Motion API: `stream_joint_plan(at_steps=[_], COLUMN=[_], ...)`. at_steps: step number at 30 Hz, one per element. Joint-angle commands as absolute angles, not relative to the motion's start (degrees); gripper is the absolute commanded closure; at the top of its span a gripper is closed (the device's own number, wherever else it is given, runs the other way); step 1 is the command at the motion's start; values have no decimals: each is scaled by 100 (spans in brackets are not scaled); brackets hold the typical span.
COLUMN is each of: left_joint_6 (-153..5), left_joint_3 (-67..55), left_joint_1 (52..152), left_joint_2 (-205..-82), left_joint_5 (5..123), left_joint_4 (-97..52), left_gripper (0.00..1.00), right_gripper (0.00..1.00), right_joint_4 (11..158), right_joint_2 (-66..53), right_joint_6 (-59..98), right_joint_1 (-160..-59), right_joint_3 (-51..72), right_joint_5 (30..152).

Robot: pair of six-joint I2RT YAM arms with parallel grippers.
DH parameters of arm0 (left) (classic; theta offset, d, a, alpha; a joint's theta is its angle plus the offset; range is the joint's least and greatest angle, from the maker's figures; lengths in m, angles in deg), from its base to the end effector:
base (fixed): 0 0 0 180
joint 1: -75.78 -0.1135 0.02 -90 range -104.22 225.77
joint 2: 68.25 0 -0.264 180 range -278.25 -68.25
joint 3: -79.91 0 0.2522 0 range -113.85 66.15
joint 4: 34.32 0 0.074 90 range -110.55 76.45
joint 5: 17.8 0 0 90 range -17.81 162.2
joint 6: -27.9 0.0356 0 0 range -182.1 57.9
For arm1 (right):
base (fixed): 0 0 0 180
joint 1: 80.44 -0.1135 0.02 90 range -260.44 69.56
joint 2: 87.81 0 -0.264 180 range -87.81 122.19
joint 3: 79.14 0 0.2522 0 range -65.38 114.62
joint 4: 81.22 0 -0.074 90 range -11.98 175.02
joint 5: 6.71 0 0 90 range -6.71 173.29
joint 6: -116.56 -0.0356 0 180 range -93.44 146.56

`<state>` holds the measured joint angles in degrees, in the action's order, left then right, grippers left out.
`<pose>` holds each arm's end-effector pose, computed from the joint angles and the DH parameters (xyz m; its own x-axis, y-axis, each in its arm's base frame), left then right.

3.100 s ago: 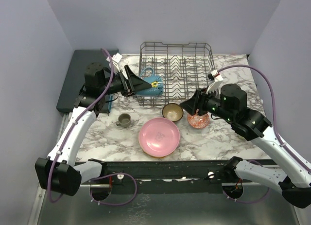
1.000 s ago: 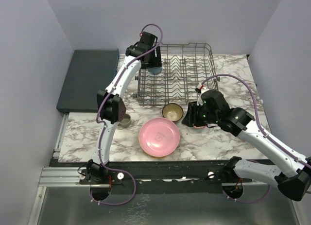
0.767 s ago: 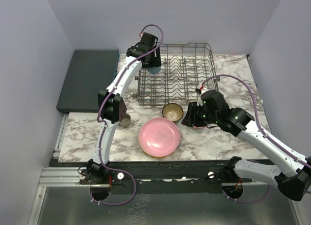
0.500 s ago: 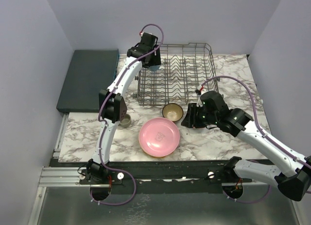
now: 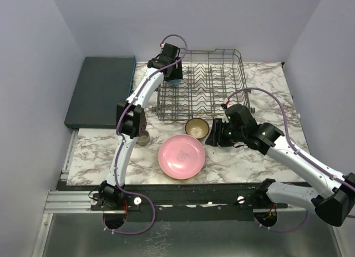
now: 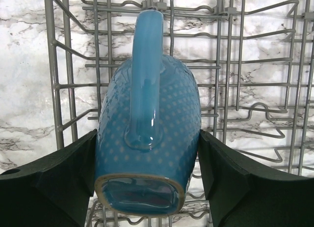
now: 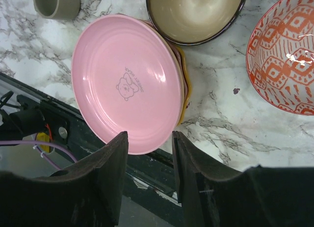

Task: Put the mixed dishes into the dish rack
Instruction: Turn the cup upside down in the dish rack.

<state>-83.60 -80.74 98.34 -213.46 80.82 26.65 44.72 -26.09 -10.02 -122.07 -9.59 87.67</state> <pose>0.5159 -0.2085 0.2533 -0.7166 -0.0947 -0.6910 0.0212 0.9873 -0.1572 0.1630 0.1485 0.3013 -0.8517 0.0380 -0.5226 -0.2420 0.8562 0.4565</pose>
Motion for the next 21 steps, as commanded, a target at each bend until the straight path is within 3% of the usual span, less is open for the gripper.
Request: stream_joint_plan(at_steps=[1,21], left_joint_6=[-8230,-8101], left_joint_3=[-8344,-8331], left_joint_1=[9784,9748], left_joint_2=[-21318,-21507], left_joint_5=[8273,8418], left_joint_4=[2198,2001], left_gripper=[100,100], right_gripper=[54,54], right_joint_4=[4590,4709], right_joint_2=[-2516,-2388], right_joint_6=[-1110,-1205], right_joint_1=[-12221,-12226], right_joint_3=[-1003,-1123], right_joint_5=[8874,8887])
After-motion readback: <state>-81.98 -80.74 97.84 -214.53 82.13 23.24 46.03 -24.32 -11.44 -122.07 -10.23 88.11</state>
